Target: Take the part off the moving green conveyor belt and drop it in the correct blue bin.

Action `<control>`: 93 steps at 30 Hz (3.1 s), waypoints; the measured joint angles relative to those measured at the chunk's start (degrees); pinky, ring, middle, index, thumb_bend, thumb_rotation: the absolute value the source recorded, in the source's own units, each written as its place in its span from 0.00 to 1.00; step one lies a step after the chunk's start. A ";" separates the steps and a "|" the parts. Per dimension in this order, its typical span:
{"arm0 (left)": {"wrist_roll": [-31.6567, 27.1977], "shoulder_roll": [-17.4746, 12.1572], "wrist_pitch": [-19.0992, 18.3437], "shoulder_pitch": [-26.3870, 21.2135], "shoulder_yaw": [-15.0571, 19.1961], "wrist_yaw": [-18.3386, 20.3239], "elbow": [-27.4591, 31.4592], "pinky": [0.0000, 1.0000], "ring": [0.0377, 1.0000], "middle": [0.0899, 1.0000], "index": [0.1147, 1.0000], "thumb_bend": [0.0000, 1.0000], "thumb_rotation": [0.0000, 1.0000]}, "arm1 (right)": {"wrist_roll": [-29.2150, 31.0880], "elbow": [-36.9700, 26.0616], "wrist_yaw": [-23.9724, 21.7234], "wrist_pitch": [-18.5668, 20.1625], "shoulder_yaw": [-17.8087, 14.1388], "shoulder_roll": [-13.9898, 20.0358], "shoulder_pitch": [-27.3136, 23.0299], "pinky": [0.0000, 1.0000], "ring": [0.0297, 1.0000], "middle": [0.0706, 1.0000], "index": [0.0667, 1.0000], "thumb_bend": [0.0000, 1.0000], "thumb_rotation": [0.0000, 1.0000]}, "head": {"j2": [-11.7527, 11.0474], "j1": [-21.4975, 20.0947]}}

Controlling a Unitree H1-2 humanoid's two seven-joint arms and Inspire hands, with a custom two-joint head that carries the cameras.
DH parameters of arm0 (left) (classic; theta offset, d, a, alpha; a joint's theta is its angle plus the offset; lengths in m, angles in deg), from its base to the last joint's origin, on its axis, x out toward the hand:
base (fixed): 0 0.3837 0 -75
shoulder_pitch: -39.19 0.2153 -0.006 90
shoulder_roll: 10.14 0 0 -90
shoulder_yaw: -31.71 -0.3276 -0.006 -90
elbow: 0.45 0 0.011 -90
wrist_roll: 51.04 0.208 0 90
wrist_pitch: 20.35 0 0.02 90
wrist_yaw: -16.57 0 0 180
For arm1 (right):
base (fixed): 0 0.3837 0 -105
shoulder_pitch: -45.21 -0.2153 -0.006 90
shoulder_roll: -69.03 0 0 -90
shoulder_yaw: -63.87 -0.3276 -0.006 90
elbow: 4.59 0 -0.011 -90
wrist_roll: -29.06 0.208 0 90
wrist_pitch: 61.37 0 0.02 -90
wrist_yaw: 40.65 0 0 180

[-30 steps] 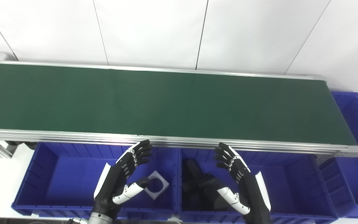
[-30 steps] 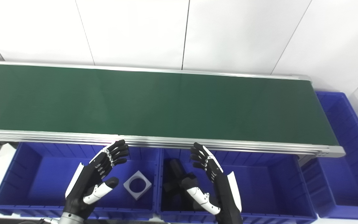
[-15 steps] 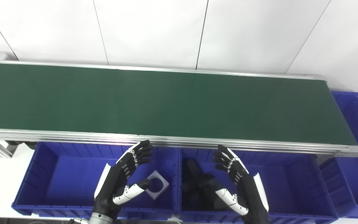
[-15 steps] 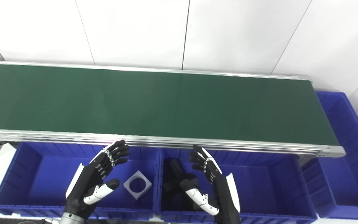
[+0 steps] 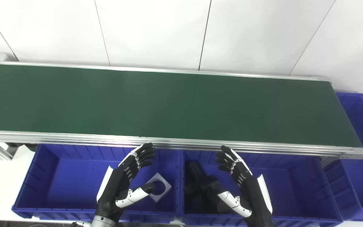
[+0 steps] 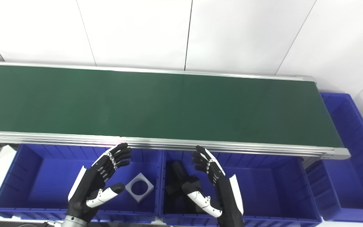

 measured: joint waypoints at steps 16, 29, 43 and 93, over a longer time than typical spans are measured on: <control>-0.02 0.10 1.59 -0.19 -0.01 0.00 -1.55 0.81 0.82 0.81 0.82 0.85 0.49 | -0.02 0.77 0.01 -0.48 0.04 -0.01 -0.23 0.76 0.80 0.82 0.87 0.68 0.53 | -0.53 0.00; -0.11 0.29 2.09 -0.45 -0.09 0.01 -1.84 0.80 0.82 0.81 0.82 0.86 0.49 | -0.02 1.06 0.02 -0.83 0.01 -0.07 -0.40 0.75 0.80 0.82 0.86 0.70 0.53 | -1.14 0.18; 0.17 0.38 3.41 -0.59 -0.52 0.00 -4.30 0.75 0.79 0.79 0.78 0.87 0.45 | 0.78 4.56 0.08 -3.67 -0.34 0.30 -0.67 0.80 0.84 0.86 0.90 0.66 0.55 | -9.30 16.59; 7.08 -1.81 -5.91 -5.22 6.42 -2.14 8.30 0.70 0.75 0.76 0.74 0.92 0.17 | 7.03 8.97 -2.07 -4.00 -2.81 0.24 -2.73 0.94 0.93 0.92 0.98 0.51 0.56 | -11.43 28.91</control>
